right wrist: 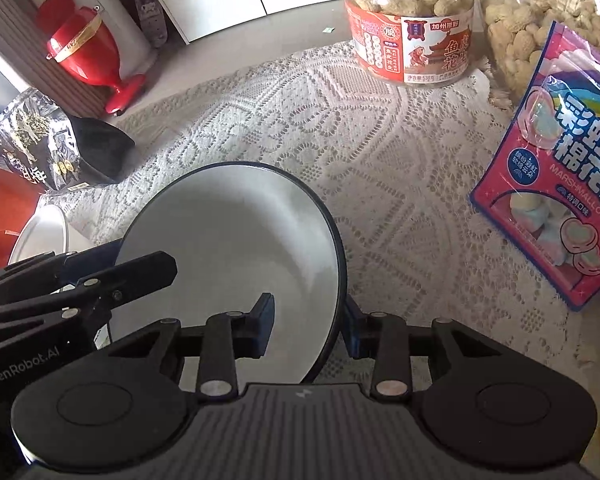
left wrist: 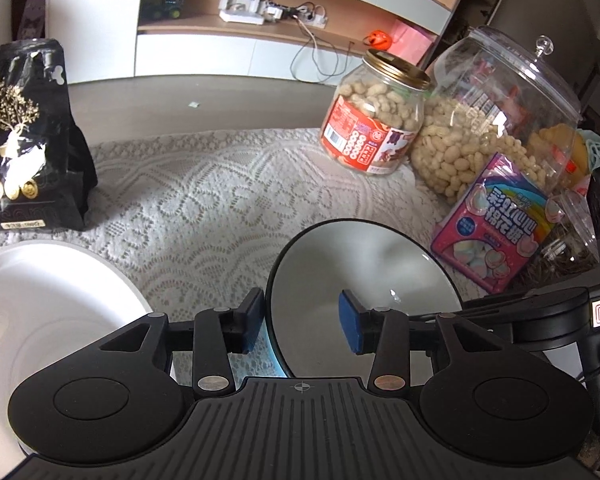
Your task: Organize plates and bowls
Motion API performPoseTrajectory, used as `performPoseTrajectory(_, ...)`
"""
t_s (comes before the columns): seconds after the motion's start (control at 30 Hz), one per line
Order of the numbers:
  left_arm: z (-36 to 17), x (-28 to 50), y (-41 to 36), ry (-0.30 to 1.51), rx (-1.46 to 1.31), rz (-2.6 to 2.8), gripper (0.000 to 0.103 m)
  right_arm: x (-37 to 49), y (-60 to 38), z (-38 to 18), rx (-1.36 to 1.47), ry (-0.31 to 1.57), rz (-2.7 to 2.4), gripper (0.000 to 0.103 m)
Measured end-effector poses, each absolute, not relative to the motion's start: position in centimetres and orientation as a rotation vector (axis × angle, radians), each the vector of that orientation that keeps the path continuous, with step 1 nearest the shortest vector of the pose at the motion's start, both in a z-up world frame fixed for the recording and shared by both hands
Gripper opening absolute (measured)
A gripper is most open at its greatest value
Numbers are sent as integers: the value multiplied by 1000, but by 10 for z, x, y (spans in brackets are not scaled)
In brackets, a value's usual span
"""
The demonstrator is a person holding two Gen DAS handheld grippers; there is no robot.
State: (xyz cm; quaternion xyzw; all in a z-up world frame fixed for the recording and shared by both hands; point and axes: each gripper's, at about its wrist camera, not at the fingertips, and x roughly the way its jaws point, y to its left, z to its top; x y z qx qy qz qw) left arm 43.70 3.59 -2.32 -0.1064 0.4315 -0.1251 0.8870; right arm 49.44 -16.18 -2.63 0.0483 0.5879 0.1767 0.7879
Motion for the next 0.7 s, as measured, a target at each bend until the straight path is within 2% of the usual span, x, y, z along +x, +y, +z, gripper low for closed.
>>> performPoseTrajectory(0.2, -37, 451, 39, 948, -257, -284, 42, 494, -160, -27, 84, 1268, 390, 35)
performPoseTrajectory(0.37, -57, 467, 23, 1084, -221, -298, 43, 498, -163, -29, 128, 1283, 385, 35)
performPoseTrajectory(0.5, -58, 467, 30, 1089, -279, -295, 39, 499, -171, -35, 187, 1319, 402, 34)
performPoseTrajectory(0.53, -58, 467, 30, 1089, -282, -285, 36, 499, -173, -39, 210, 1334, 408, 34)
performPoseTrajectory(0.7, -53, 469, 16, 1110, -202, -217, 37, 496, -170, -44, 254, 1332, 402, 37)
